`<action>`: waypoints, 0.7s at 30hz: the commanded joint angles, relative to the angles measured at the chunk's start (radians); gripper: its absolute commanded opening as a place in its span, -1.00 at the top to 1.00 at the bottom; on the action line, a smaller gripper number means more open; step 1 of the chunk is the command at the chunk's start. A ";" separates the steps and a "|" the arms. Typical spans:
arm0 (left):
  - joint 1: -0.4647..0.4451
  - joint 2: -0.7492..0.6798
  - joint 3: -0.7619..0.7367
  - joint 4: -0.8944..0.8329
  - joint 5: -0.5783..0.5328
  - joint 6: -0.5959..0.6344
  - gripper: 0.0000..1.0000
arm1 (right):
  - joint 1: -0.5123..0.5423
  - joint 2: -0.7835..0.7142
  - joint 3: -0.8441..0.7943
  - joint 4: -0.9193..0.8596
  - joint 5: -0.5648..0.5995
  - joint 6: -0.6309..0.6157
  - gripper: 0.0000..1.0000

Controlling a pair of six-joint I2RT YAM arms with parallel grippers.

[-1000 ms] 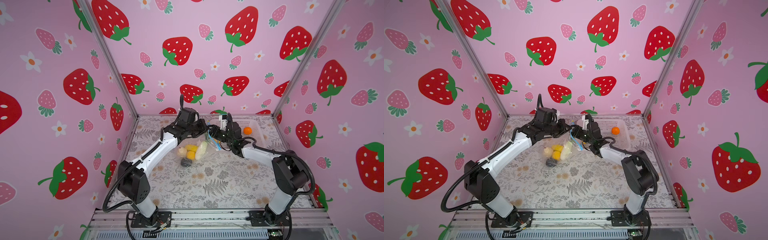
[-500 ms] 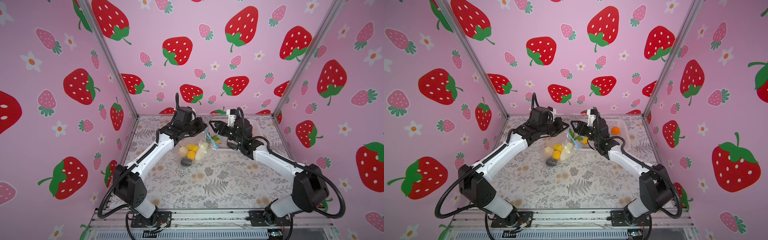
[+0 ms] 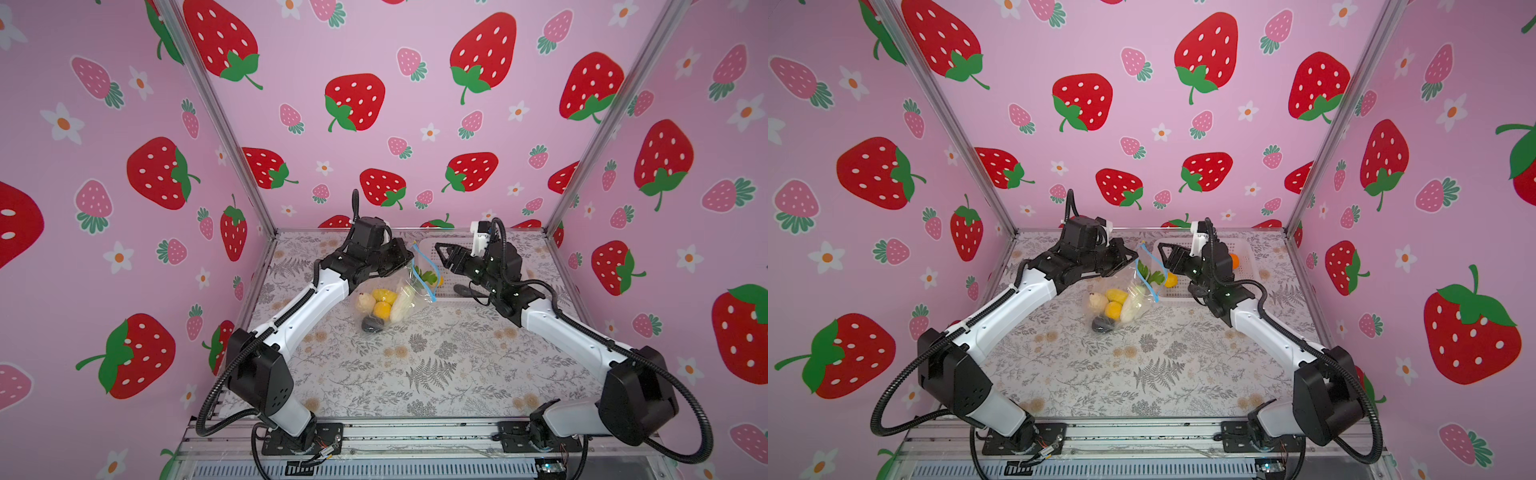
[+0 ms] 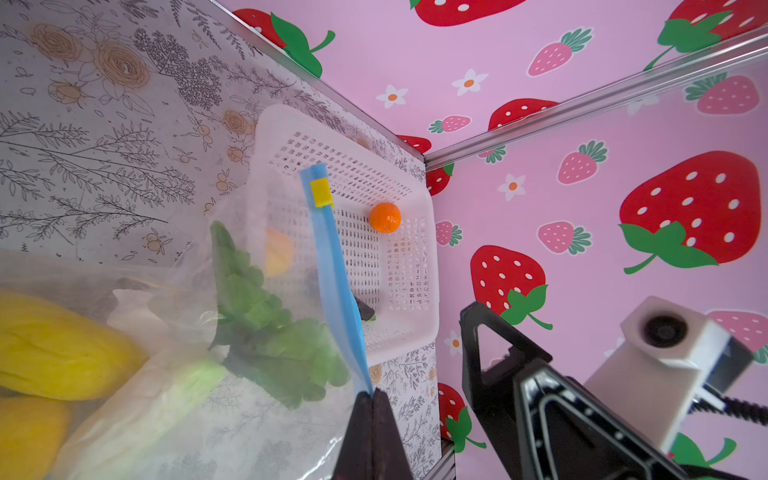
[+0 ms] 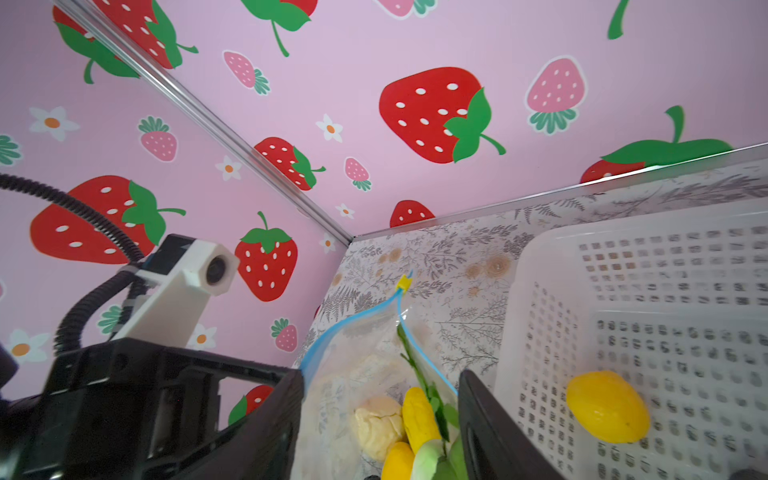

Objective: Place the food in the zip-top bag and seal the zipper
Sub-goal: 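Move the right gripper back over the basket toward the orange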

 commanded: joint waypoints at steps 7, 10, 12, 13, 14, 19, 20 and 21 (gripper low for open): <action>0.001 -0.017 -0.024 0.006 -0.013 -0.003 1.00 | -0.097 0.017 -0.013 -0.014 0.038 -0.067 -0.23; 0.003 -0.015 -0.031 0.008 -0.011 0.000 1.00 | -0.119 0.043 -0.004 -0.029 0.048 -0.096 -0.22; 0.007 -0.011 -0.035 0.008 -0.003 0.000 1.00 | -0.135 0.058 0.004 -0.041 0.054 -0.116 -0.22; 0.006 -0.012 -0.036 0.008 -0.003 0.000 1.00 | -0.140 0.067 0.009 -0.049 0.057 -0.125 -0.22; 0.006 -0.012 -0.037 0.007 -0.003 0.001 1.00 | -0.146 0.076 0.016 -0.059 0.057 -0.133 -0.22; 0.009 -0.013 -0.045 0.012 -0.001 0.001 1.00 | -0.179 0.117 0.069 -0.134 0.039 -0.174 -0.23; 0.010 -0.012 -0.045 0.015 0.000 0.000 1.00 | -0.186 0.124 0.080 -0.148 0.036 -0.185 -0.23; 0.010 -0.009 -0.043 0.014 0.000 0.000 1.00 | -0.193 0.132 0.092 -0.162 0.036 -0.197 -0.23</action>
